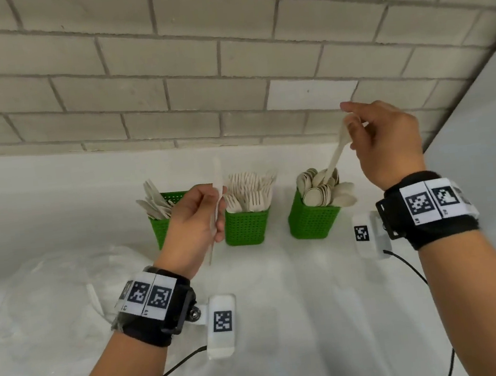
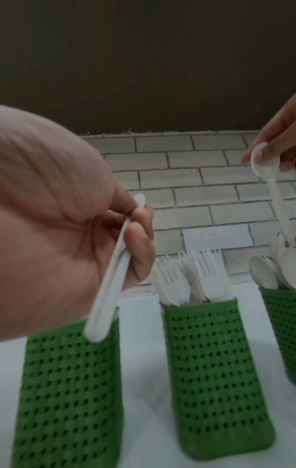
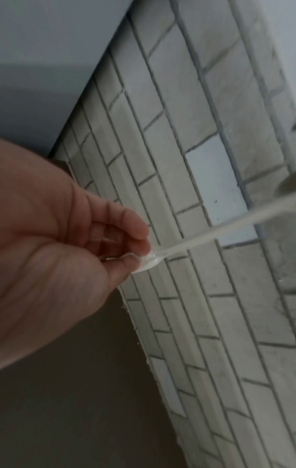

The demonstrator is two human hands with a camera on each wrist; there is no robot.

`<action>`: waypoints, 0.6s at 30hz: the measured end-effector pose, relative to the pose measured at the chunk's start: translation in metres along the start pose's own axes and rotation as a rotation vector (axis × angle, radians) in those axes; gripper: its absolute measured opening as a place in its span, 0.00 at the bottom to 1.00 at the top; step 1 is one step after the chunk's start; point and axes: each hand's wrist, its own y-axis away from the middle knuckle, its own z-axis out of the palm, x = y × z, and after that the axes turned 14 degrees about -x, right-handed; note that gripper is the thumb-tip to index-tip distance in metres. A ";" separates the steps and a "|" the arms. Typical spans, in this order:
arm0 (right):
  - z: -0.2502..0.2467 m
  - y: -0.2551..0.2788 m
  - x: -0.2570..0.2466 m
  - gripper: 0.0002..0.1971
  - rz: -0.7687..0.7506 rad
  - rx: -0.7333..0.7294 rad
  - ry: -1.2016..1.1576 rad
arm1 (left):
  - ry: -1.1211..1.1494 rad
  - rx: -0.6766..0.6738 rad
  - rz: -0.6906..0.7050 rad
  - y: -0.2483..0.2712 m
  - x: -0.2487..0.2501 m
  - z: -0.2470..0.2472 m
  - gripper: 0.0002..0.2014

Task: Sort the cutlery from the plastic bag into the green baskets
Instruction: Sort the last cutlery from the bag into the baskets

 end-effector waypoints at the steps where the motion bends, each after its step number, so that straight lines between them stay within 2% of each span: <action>1: 0.001 0.003 0.005 0.14 -0.004 0.004 0.014 | -0.007 -0.019 0.010 -0.002 0.000 0.005 0.07; 4: 0.003 0.007 0.011 0.15 -0.004 0.007 -0.011 | -0.021 -0.052 0.029 -0.008 0.002 0.019 0.08; 8: 0.008 0.011 0.019 0.16 -0.041 -0.029 0.124 | -0.034 -0.053 0.069 -0.014 0.005 0.027 0.08; 11: 0.031 0.026 0.028 0.16 -0.009 -0.286 0.224 | -0.023 -0.047 0.105 -0.017 0.007 0.026 0.09; 13: 0.047 0.036 0.034 0.18 0.073 -0.466 0.344 | -0.037 -0.046 0.122 -0.017 0.008 0.023 0.09; 15: 0.051 0.039 0.034 0.21 0.147 -0.503 0.369 | -0.059 -0.035 0.145 -0.018 0.011 0.019 0.08; 17: 0.052 0.038 0.031 0.23 0.155 -0.513 0.400 | -0.077 0.008 0.176 -0.017 0.017 0.013 0.11; 18: 0.055 0.038 0.028 0.24 0.165 -0.562 0.436 | -0.095 0.038 0.195 -0.015 0.022 0.008 0.14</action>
